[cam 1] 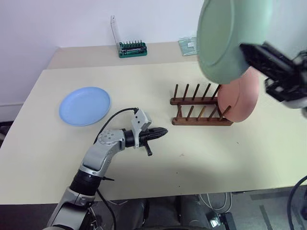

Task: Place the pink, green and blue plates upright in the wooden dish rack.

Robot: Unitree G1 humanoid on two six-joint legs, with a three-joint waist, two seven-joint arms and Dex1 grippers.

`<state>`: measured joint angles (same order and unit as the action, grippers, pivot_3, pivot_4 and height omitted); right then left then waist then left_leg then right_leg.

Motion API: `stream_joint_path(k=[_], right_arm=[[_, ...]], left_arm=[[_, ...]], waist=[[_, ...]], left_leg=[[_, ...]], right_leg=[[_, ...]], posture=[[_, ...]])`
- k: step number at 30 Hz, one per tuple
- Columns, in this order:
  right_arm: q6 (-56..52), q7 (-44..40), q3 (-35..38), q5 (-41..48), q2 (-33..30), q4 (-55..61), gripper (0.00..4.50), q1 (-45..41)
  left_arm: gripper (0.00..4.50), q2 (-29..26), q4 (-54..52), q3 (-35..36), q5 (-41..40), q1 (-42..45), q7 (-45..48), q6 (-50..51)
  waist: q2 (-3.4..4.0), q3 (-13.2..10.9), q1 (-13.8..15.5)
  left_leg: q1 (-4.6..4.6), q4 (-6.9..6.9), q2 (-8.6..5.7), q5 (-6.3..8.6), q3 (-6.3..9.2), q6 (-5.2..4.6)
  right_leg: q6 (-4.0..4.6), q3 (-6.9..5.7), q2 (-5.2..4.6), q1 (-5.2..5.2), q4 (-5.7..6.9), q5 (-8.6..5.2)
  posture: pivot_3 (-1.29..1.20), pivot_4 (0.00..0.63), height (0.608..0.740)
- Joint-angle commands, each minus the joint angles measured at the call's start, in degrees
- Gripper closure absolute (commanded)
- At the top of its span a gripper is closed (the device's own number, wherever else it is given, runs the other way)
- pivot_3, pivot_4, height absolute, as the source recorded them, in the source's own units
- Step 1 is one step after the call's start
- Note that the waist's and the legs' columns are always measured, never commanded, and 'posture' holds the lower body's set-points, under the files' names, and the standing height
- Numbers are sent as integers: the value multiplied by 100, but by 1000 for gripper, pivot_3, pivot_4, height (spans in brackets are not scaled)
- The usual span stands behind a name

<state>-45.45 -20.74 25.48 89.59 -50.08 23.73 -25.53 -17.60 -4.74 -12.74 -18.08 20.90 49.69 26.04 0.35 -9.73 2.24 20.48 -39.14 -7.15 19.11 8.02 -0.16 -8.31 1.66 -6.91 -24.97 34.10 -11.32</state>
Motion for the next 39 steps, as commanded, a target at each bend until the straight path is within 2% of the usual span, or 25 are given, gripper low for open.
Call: stream_joint_path(k=[1, 20, 23, 27, 39], right_arm=[[73, 120, -141, -276, 162, -155, 4478, 14], [-67, -335, -185, -1220, 301, -721, 4478, 518], [-33, -289, -178, -1347, 367, -787, 3413, 411], [127, -353, -216, -1823, 338, -679, 1452, 270], [887, -974, -616, -4063, -366, -576, 1452, -351]], left_arm=[[4419, 34, -279, -47, -63, 5, -40, 21], [4419, 19, -355, -54, -49, 57, -95, 92], [4419, 8, -374, -51, -50, 53, -101, 101], [4419, -4, -391, -42, -57, 45, -110, 126], [4419, 64, -459, 91, -244, 66, -194, 486]], waist=[[0, 0, 7], [1, 0, 0], [1, 0, -1], [1, 0, -2], [0, 0, 0]], left_leg=[[2, 0, 0, 0, 0, 0], [4, 3, 0, -1, -2, 2], [4, 3, 0, -1, -2, 2], [4, 3, 0, -1, -2, 2], [6, 3, -1, -1, -4, 2]], right_leg=[[0, 0, 0, -1, 0, 0], [0, 0, 3, -6, 1, 0], [0, 0, 2, -7, 1, 0], [0, 0, 3, -7, 1, 0], [0, 0, 3, -9, 0, 0]], posture=[[0, 150, 740], [0, 150, 740], [0, 150, 740], [0, 150, 740], [0, 150, 740]])
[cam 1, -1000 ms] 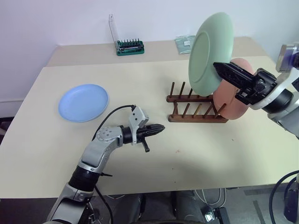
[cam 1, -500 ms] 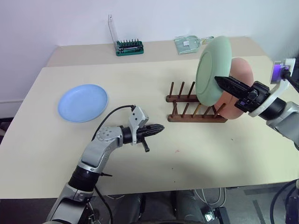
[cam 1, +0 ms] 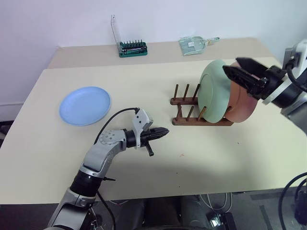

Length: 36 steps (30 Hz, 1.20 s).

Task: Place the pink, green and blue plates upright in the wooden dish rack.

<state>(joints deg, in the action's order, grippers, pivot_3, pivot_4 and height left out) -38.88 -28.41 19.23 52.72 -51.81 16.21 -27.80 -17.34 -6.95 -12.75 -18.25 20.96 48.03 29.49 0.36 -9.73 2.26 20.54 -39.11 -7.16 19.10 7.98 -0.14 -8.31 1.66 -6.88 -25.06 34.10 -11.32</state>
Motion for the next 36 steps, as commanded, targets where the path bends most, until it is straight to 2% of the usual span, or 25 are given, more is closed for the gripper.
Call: stream_joint_path(k=[1, 5, 9, 12, 17, 24, 27, 30, 34, 35, 36], right_arm=[[356, -301, -57, -599, -276, 180, 1452, -154], [320, -564, -390, -662, -260, 526, 1418, -678], [406, -1130, -1240, -942, -104, 1269, 1418, -595], [480, -1233, -1732, -1194, 225, 1275, 1418, -534], [497, -1454, -2190, -1382, 676, 1294, 1418, -449], [435, -1600, -2449, -1484, 999, 1490, 1418, -152], [385, -1510, -2454, -1517, 1125, 1549, 1418, -66], [364, -1435, -2464, -1615, 1154, 1660, 1418, 71], [356, -1350, -2436, -1753, 1167, 1744, 1418, 187], [356, -1334, -2421, -1781, 1166, 1758, 1418, 209], [366, -1324, -2410, -1812, 1165, 1766, 1418, 222]], left_arm=[[4419, 48, -259, 136, -253, 55, -46, 134], [3239, 509, -103, 994, -2, 307, -1521, -162], [1200, 918, 9, 2073, 1212, 985, -4547, 26], [1200, 1097, -361, 2787, 1848, 1233, -6146, 957], [1200, 1216, -791, 3668, 2201, 1385, -7201, 2136], [1200, 1158, -712, 4465, 1970, 1310, -7210, 3060], [1200, 1271, -423, 5066, 1704, 1326, -7190, 3373], [2110, 1307, 2, 5402, 1352, 1360, -6983, 3441], [4055, 1285, 208, 5530, 1125, 1450, -6910, 3323], [4404, 1294, 229, 5544, 1089, 1476, -6914, 3309], [4404, 1298, 254, 5503, 1040, 1507, -6873, 3267]], waist=[[0, 0, -4], [1, -2, -19], [-15, -6, -13], [-33, -3, -9], [-53, -8, 29], [-66, -5, 4], [-67, -4, 2], [-70, -3, 2], [-70, -1, 9], [-70, 0, 18], [-70, 1, 22]], left_leg=[[0, 0, 0, 0, 0, 0], [2, -1, 1, -1, -3, 3], [2, 9, 13, -9, 6, 18], [2, 7, 9, -8, 0, 18], [41, -5, 3, -7, 11, 17], [46, -8, 3, -10, 15, 21], [45, -8, 3, -13, 15, 26], [40, -7, 3, -13, 16, 27], [38, -7, 4, -14, 14, 29], [36, -7, 4, -15, 16, 30], [36, -7, 3, -16, 16, 32]], right_leg=[[0, 0, 0, 0, 0, 0], [0, 3, 0, -6, 2, 1], [3, -2, 10, -9, 3, 2], [2, 2, 7, -8, 1, 3], [1, -11, 5, -39, 5, 4], [2, -16, 5, -42, 6, 7], [5, -16, 5, -44, 10, 9], [6, -16, 6, -42, 12, 9], [6, -15, 5, -40, 12, 10], [6, -16, 6, -39, 13, 10], [6, -16, 5, -38, 15, 10]], posture=[[0, 150, 740], [0, 150, 740], [0, 150, 740], [0, 150, 740], [0, 150, 740], [0, 150, 740], [0, 150, 740], [0, 150, 740], [0, 150, 740], [0, 150, 740], [0, 150, 740]])
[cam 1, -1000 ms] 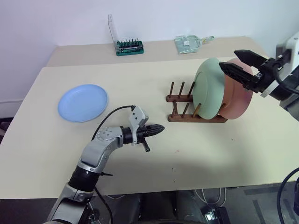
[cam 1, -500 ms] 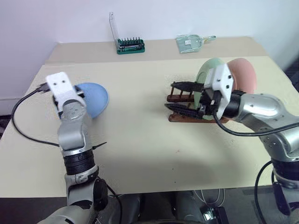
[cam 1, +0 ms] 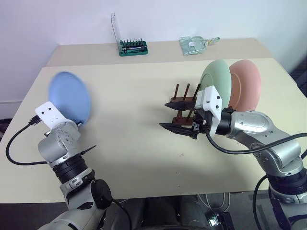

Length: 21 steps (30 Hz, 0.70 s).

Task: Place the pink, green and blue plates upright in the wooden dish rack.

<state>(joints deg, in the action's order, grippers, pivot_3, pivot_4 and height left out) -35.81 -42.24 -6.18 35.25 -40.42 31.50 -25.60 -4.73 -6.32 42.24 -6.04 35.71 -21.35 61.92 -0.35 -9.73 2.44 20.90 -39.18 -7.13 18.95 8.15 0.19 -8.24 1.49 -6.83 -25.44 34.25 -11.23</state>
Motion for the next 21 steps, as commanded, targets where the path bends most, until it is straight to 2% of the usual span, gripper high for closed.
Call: stream_joint_path(k=[1, 10, 21], right_arm=[[80, 67, 124, -112, 35, 229, 1418, -5], [216, 51, 111, -437, 174, -31, 1418, -208], [403, -20, 50, -765, 298, -161, 1418, -166]], left_arm=[[4404, 44, 233, -32, -267, 81, 142, -49], [4404, 89, 217, -781, -556, 86, 654, -455], [4404, 187, -1, -921, -653, 28, 452, -318]], waist=[[1, 1, 0], [-3, 0, -18], [-3, -1, -20]], left_leg=[[-2, 0, 0, -1, 0, 2], [-28, 4, 0, -2, -1, 4], [-28, 4, 2, -2, -2, 4]], right_leg=[[2, 0, 0, 3, -1, 2], [4, 0, 1, 23, -1, 3], [4, 0, 1, 22, -2, 3]], posture=[[0, 150, 740], [0, 150, 740], [0, 150, 740]])
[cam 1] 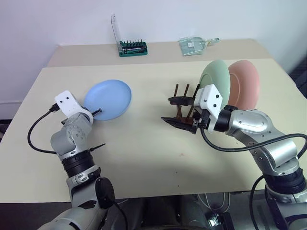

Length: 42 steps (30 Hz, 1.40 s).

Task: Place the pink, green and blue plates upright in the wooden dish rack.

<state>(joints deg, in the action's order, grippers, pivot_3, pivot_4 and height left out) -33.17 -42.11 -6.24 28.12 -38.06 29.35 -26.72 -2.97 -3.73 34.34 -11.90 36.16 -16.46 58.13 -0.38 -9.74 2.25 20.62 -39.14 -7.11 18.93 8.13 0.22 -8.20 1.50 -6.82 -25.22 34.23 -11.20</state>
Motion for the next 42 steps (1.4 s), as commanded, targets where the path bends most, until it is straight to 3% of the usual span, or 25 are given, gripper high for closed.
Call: stream_joint_path(k=[1, 3, 6, 12, 15, 18, 26, 31, 34, 40, 42], right_arm=[[139, -39, 59, -59, 70, 56, 1418, -48], [138, -53, 66, -74, 83, 59, 1418, -40], [123, -71, 82, -85, 96, 69, 1418, -30], [101, -94, 100, -108, 96, 67, 1418, -38], [108, -86, 95, -144, 89, 83, 1418, -24], [119, -89, 95, -167, 88, 74, 1418, -32], [198, -167, 16, -369, 104, -74, 1418, -390], [1543, 59, -981, -2396, -17, -761, 39, -1308], [2420, 202, -1557, -3545, -50, -1385, 39, -1644], [3221, 629, -1824, -4624, 235, -2122, 39, -1764], [3405, 716, -1861, -4933, 240, -2287, 568, -1773]], left_arm=[[4168, 32, -286, -111, -83, 11, -74, 110], [3592, 55, -318, -86, -93, 41, -126, 174], [2279, 112, -304, 8, -180, 136, -193, 282], [2279, 214, -237, 185, -447, 216, -254, 277], [3115, 360, -227, 385, -677, 269, -339, 150], [4448, 385, -203, 441, -777, 343, -393, 84], [4448, 278, -646, -241, -1214, 459, 525, -872], [4500, -23, -1146, -1454, -1033, 626, 1279, -1462], [4500, -204, -1272, -1983, -934, 683, 1498, -1458], [4500, -195, -1563, -2453, -1052, 816, 1596, -1355], [4500, -161, -1664, -2556, -1070, 785, 1591, -1297]], waist=[[0, 0, 0], [0, 0, 1], [-1, 0, -1], [-1, -1, -2], [-2, -1, -1], [-3, -2, 3], [-9, -5, -4], [-9, -6, -17], [-9, -5, -30], [-9, -5, -68], [-9, -5, -88]], left_leg=[[0, 0, 0, 0, 0, 0], [0, 0, 0, 0, 0, 0], [0, 0, 0, 0, 0, 0], [1, 0, 0, 0, 0, 0], [1, 0, 0, 0, 0, 0], [2, 0, 0, 0, 0, 0], [8, -1, 0, 0, -1, 1], [18, 0, 1, -2, -4, 3], [18, 1, 1, -2, -10, 3], [23, 3, 1, -2, -8, 3], [23, 4, 1, -2, -7, 3]], right_leg=[[0, 0, 0, 0, 0, 0], [0, 0, 0, 0, 0, 0], [0, 0, 0, 0, 0, 0], [0, 0, 0, -1, 0, 0], [0, 0, 0, -1, 0, 0], [0, 0, 0, -1, 0, 0], [1, 0, 0, -7, 0, 1], [3, 0, 1, -19, 0, 2], [3, 0, 1, -19, -2, 2], [3, 0, 1, -25, -3, 2], [3, 0, 1, -25, -4, 2]], posture=[[0, 150, 740], [0, 150, 740], [0, 150, 740], [0, 150, 740], [0, 150, 740], [0, 150, 740], [0, 150, 740], [0, 150, 740], [0, 150, 740], [0, 150, 740], [0, 150, 740]])
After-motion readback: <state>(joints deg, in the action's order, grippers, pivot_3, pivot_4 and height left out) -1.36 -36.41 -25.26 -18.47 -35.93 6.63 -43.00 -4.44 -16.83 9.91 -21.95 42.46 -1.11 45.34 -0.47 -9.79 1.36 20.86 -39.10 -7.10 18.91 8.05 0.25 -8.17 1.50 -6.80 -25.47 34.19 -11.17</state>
